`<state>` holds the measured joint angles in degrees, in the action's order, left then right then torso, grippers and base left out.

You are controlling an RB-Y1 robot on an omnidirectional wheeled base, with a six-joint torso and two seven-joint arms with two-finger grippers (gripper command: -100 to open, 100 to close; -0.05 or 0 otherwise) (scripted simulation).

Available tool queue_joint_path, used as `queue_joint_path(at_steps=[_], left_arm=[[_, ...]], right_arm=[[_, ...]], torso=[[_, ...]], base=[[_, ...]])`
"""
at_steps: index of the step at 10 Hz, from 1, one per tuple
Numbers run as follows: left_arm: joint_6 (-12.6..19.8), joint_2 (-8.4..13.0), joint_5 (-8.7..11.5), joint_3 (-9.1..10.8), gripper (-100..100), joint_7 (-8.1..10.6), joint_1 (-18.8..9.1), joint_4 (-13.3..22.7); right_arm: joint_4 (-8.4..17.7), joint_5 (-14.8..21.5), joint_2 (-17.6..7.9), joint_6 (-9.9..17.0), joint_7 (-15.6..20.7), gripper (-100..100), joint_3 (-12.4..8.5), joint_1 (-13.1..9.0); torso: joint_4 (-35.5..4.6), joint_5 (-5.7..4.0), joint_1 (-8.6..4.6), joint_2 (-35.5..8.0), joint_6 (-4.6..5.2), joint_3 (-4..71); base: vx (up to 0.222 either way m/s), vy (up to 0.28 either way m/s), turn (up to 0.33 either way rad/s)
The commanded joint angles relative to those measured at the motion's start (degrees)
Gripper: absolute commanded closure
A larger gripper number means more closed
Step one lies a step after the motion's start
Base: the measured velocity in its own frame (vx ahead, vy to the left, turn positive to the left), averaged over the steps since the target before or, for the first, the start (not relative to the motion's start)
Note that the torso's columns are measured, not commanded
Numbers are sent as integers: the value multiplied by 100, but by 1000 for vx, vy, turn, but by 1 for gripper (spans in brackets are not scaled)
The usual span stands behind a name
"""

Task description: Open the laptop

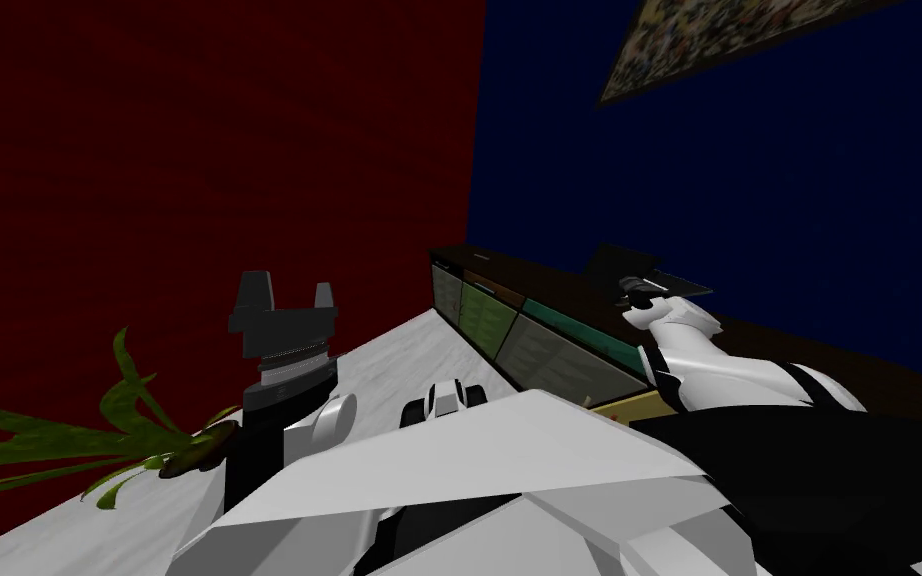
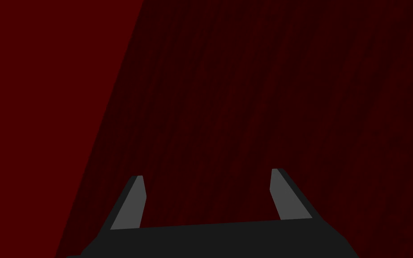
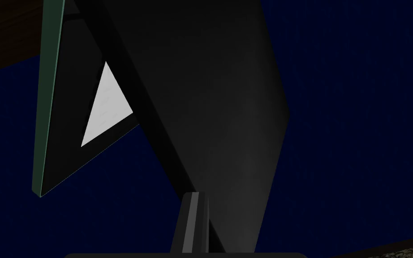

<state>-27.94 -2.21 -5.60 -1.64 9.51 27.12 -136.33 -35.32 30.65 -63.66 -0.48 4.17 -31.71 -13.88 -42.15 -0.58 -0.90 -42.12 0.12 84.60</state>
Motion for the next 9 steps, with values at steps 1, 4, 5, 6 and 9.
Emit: queue_joint_path(at_steps=[1,4,5,6,9], left_arm=[[-1,0,0,1,0,0,2,-1],[-1,0,0,0,0,0,3,-1],[-1,0,0,0,0,0,3,-2],[-1,0,0,0,0,0,3,-2],[-1,0,0,1,0,0,3,-1]], right_arm=[[106,-104,215,352,116,100,-133,-72],[60,45,72,293,224,-100,14,10],[16,159,2,240,323,-100,88,67],[-31,282,-74,182,431,-100,171,129],[-185,682,-323,-10,784,-100,448,332]], torso=[[2,37,47,32,0,23],[-10,67,109,2,-3,7],[-7,62,98,4,-11,11],[-10,57,86,-5,-14,5],[-15,57,89,-22,-11,-7]], base=[[-174,-47,250],[-106,-22,155],[-57,-36,75],[-57,-55,61],[-63,-53,64]])
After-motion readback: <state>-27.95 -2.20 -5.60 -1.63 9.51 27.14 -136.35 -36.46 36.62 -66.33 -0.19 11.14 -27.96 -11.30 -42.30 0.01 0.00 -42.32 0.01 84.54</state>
